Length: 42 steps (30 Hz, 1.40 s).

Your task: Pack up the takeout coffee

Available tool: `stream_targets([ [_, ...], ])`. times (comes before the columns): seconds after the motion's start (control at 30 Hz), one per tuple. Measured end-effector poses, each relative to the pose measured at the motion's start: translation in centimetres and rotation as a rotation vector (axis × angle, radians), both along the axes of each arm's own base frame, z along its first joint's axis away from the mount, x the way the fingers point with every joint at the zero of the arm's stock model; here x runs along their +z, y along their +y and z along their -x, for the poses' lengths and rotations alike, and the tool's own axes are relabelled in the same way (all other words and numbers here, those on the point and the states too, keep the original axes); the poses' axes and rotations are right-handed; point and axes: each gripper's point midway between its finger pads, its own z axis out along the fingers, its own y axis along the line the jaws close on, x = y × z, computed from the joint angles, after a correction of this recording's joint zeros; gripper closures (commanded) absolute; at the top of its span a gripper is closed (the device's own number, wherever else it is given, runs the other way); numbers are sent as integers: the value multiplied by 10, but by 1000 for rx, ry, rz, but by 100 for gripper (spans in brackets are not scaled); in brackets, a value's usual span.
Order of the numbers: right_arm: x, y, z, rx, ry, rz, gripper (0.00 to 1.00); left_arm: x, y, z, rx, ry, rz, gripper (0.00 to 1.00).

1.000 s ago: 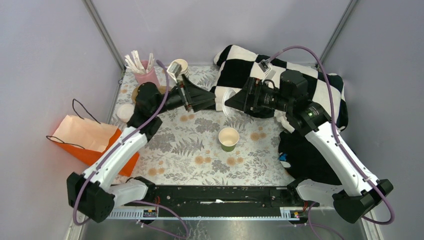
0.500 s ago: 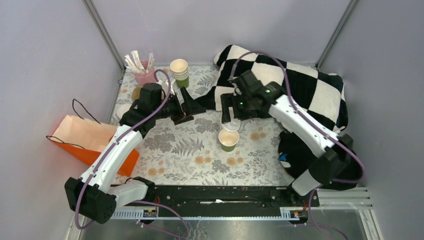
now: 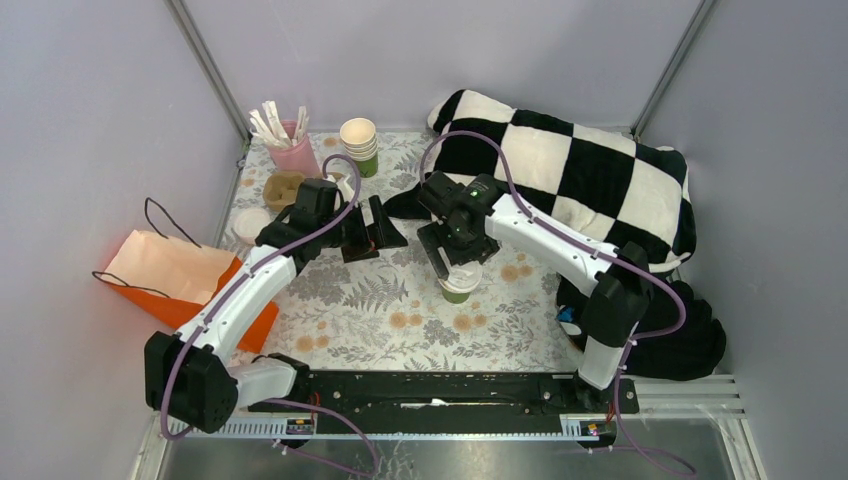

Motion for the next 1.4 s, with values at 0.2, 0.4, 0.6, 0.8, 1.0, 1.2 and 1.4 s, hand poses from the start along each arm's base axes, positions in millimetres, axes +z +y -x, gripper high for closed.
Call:
stream_targets([
  [0.2, -5, 2, 1, 12, -4, 27, 7, -7, 5, -1, -6, -7, -22, 7],
  [0.4, -10, 3, -7, 6, -20, 54, 6, -9, 9, -1, -10, -9, -36, 7],
  [0.6, -5, 8, -12, -4, -54, 24, 4, -11, 11, 0, -16, -5, -41, 6],
  [0.8, 22, 10, -8, -43, -72, -128, 9, -12, -5, 4, -65, 32, 31, 7],
  [1.0, 29, -46, -15, -292, -25, -358, 8, -28, -57, 24, -202, 112, 44, 10],
  [1.2, 8, -77, -9, -483, 79, -626, 11, -35, -88, 20, -262, 141, 32, 17],
  [1.4, -15, -60, 13, -464, 229, -752, 11, -28, -100, 6, -270, 124, 63, 12],
])
